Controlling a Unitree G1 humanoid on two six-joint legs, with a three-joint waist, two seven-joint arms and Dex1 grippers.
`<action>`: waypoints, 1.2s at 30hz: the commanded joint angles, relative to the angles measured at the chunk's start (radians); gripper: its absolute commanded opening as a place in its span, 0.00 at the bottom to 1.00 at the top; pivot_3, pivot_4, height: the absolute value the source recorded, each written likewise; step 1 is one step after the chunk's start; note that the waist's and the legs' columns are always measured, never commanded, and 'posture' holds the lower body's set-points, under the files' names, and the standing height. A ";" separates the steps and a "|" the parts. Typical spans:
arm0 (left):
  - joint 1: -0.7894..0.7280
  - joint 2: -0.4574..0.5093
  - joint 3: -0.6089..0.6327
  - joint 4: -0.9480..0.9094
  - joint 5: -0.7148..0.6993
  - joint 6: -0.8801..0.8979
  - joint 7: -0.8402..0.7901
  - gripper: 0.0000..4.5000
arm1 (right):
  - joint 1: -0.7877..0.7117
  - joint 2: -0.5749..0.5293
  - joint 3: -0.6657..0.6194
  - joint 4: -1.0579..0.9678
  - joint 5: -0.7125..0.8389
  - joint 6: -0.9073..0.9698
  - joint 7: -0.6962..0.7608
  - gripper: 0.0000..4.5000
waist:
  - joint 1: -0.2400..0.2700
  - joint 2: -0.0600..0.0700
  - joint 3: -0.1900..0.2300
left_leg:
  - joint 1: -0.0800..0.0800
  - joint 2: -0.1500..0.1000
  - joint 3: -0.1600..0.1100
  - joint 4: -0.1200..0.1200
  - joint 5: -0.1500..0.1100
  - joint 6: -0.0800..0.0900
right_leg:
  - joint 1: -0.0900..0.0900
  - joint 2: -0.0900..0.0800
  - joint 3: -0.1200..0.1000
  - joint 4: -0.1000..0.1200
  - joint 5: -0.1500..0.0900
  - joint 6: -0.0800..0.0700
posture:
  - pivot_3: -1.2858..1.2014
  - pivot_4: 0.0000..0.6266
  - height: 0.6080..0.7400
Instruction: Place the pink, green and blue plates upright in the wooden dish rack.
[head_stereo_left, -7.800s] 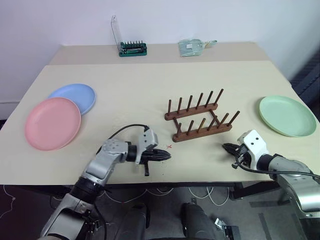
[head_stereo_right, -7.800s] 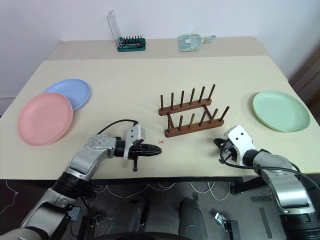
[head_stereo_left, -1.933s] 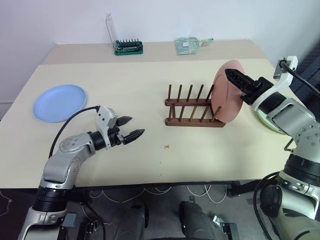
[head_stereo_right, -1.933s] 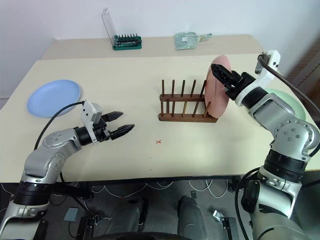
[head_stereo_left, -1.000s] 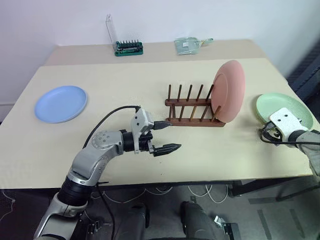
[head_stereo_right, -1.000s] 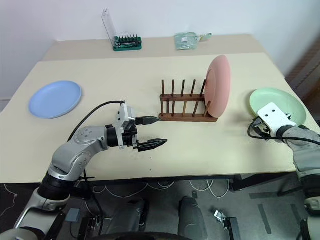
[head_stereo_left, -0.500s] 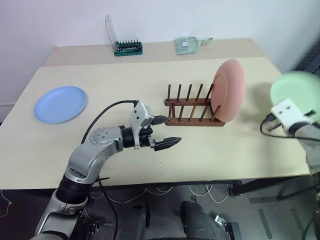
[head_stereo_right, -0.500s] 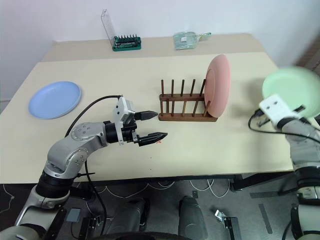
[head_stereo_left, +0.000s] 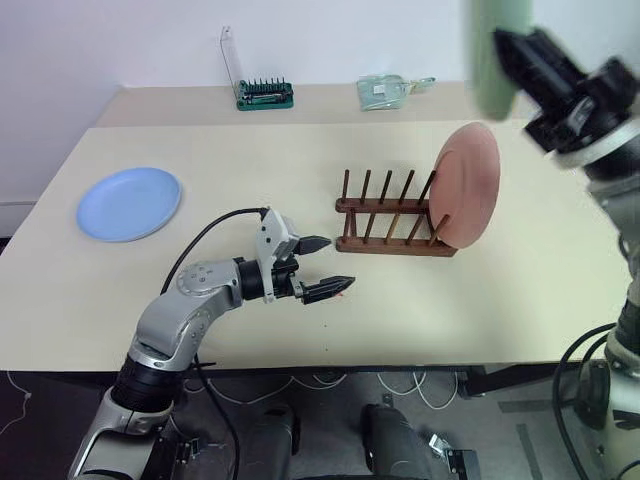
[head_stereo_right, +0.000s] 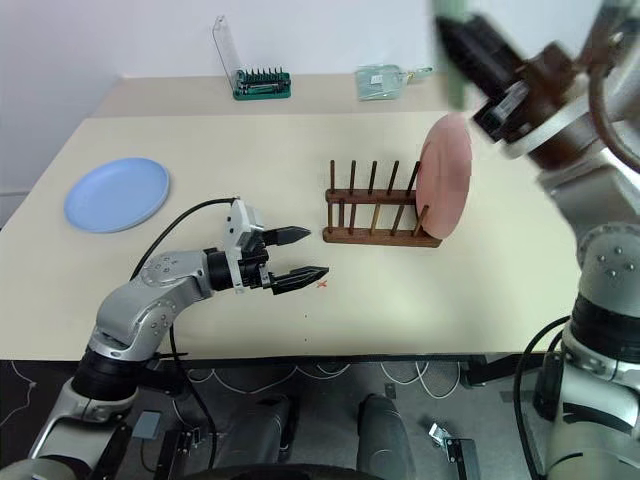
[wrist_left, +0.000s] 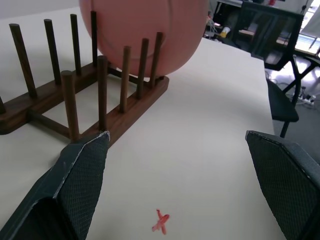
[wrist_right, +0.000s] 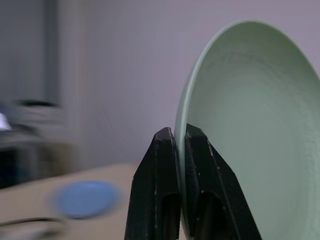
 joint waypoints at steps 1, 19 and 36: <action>0.021 0.035 0.059 0.017 0.010 -0.054 -0.020 1.00 | -0.014 0.063 0.037 -0.022 0.131 0.060 -0.121 0.01 | -0.003 0.000 0.000 | 0.000 0.000 0.000 -0.001 0.000 0.000 | 0.000 0.000 0.000 0.000 0.000 0.000 | 0.52 0.24 1.00; 0.105 0.104 0.171 0.082 0.036 -0.144 -0.026 1.00 | 0.044 0.163 0.011 0.186 0.089 0.133 -0.335 0.01 | 0.001 0.000 0.000 | -0.001 0.000 0.001 -0.001 0.000 0.000 | -0.003 0.000 0.001 0.002 0.002 0.003 | 0.52 0.24 1.00; 0.089 0.090 0.151 0.102 0.060 -0.167 -0.036 1.00 | 0.062 0.207 -0.005 0.190 0.091 0.184 -0.477 0.86 | 0.000 0.000 0.000 | -0.001 0.000 0.001 -0.001 0.000 0.000 | -0.003 0.000 0.001 0.002 0.002 0.003 | 0.52 0.24 1.00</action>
